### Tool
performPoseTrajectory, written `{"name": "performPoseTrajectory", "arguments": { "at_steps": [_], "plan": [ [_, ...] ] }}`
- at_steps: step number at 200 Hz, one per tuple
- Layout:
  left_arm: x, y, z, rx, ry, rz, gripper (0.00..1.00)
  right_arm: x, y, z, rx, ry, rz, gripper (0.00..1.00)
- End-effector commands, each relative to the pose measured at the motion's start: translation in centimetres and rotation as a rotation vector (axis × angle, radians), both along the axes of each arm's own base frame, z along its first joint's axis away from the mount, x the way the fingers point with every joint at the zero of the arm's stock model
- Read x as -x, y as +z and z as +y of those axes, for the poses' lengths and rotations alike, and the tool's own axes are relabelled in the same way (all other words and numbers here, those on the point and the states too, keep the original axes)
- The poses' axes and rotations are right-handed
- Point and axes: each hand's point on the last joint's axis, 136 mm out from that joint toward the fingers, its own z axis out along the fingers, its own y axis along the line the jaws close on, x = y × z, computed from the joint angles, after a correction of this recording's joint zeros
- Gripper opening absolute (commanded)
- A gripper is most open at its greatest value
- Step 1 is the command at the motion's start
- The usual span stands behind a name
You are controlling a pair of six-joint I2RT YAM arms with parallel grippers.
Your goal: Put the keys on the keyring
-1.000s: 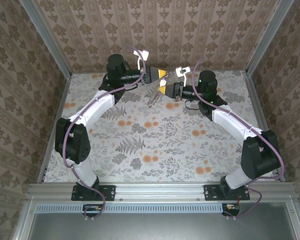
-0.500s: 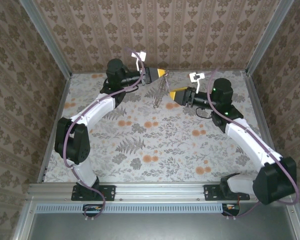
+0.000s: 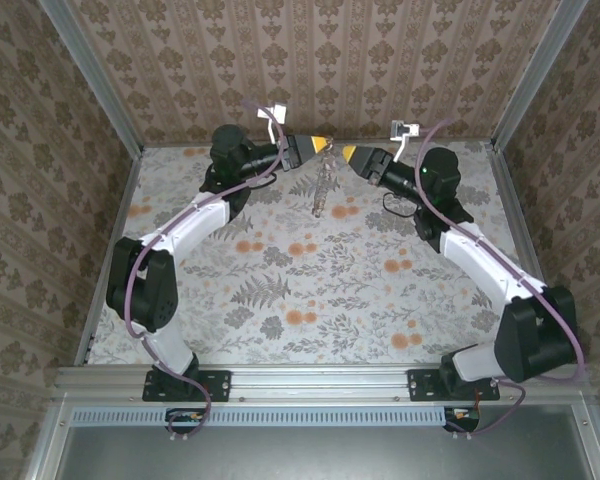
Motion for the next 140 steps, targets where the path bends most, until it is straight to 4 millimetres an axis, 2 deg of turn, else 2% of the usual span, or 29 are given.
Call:
{"name": "performPoseTrajectory", "arguments": {
  "at_steps": [1,54,140],
  "plan": [
    [1.1,3.8,1.0,0.079,0.033,-0.078,0.0,-0.7,4.1,0.0,-0.118,-0.014,-0.072,0.4],
    [1.1,3.9,1.0,0.103,0.032,-0.07,0.0,-2.1,3.7,1.4,-0.141,0.004,-0.053,0.35],
    [1.1,4.1,1.0,0.109,0.028,-0.072,0.0,-2.8,3.6,3.3,-0.146,0.049,-0.049,0.32]
  ]
}}
